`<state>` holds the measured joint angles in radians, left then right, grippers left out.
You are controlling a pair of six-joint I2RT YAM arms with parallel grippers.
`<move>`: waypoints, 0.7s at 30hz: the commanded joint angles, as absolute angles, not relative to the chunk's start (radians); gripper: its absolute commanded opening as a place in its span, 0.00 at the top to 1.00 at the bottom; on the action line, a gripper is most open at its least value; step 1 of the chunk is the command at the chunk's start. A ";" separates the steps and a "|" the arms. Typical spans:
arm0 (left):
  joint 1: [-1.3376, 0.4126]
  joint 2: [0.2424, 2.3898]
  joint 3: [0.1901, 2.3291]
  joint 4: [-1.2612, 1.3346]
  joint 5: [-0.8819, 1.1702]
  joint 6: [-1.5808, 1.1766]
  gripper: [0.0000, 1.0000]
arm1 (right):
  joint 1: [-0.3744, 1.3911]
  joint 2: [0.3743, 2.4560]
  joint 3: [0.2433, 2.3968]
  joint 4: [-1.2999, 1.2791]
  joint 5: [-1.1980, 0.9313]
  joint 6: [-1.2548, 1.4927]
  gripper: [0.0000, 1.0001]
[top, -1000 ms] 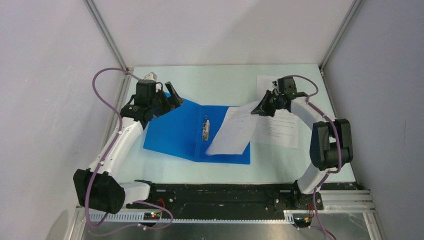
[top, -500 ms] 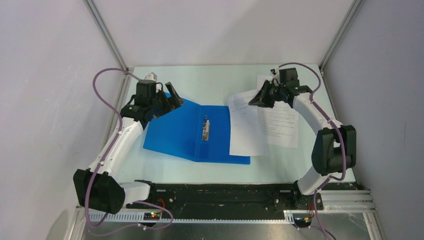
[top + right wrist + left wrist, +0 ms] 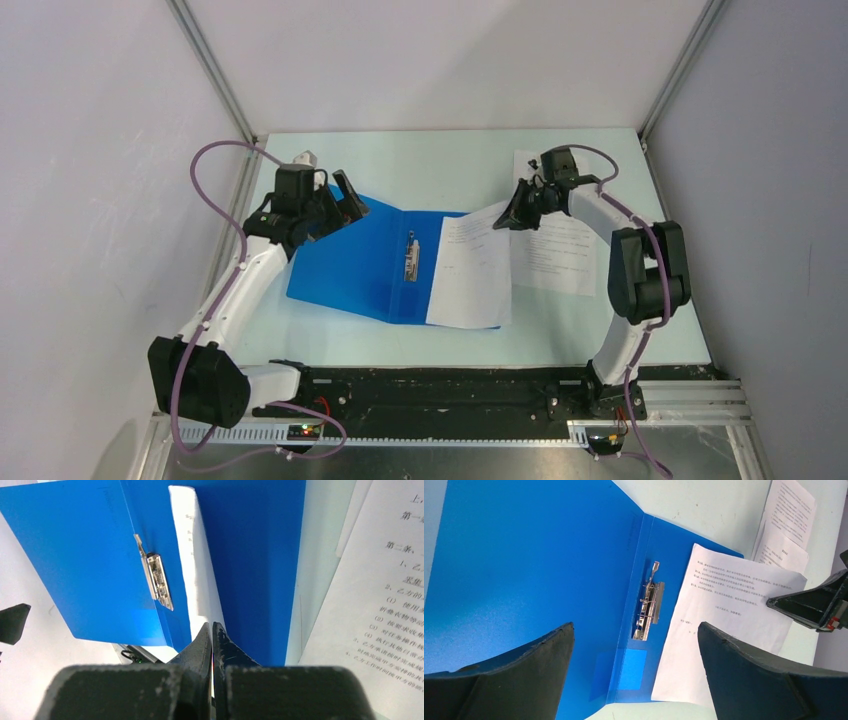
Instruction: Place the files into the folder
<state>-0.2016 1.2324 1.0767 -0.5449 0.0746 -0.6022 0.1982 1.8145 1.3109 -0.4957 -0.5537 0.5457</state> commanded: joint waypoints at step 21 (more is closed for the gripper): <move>-0.198 1.226 1.081 -0.533 0.092 -0.589 0.03 | 0.210 2.055 1.352 -0.260 -0.641 0.640 1.00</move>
